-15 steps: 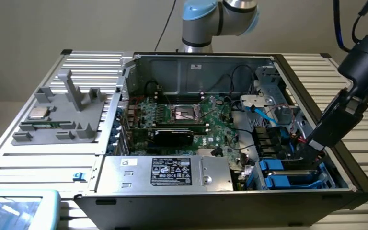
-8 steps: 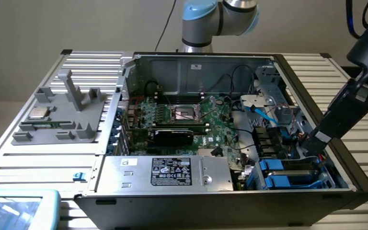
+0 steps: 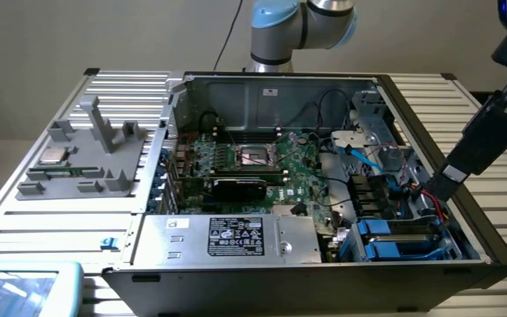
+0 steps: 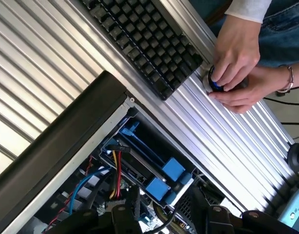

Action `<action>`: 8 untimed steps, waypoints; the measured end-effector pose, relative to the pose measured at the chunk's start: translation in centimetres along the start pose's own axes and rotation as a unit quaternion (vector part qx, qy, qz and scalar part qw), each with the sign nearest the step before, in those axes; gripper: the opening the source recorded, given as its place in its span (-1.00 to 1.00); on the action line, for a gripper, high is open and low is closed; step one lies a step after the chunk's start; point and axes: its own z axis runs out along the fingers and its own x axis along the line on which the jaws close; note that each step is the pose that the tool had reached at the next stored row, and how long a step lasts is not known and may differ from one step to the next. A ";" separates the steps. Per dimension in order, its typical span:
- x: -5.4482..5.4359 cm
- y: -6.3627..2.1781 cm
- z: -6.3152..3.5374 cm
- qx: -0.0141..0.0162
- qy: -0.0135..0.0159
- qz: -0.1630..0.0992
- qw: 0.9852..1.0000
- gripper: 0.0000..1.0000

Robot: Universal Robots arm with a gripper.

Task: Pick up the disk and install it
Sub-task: 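Insert the first disk wire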

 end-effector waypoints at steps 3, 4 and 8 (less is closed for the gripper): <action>-0.3 -0.03 -0.76 0.002 0.001 0.007 1.000 0.06; -0.3 -0.02 -0.78 0.002 0.001 0.008 1.000 0.06; -0.3 -0.03 -0.79 0.002 0.001 0.008 1.000 0.06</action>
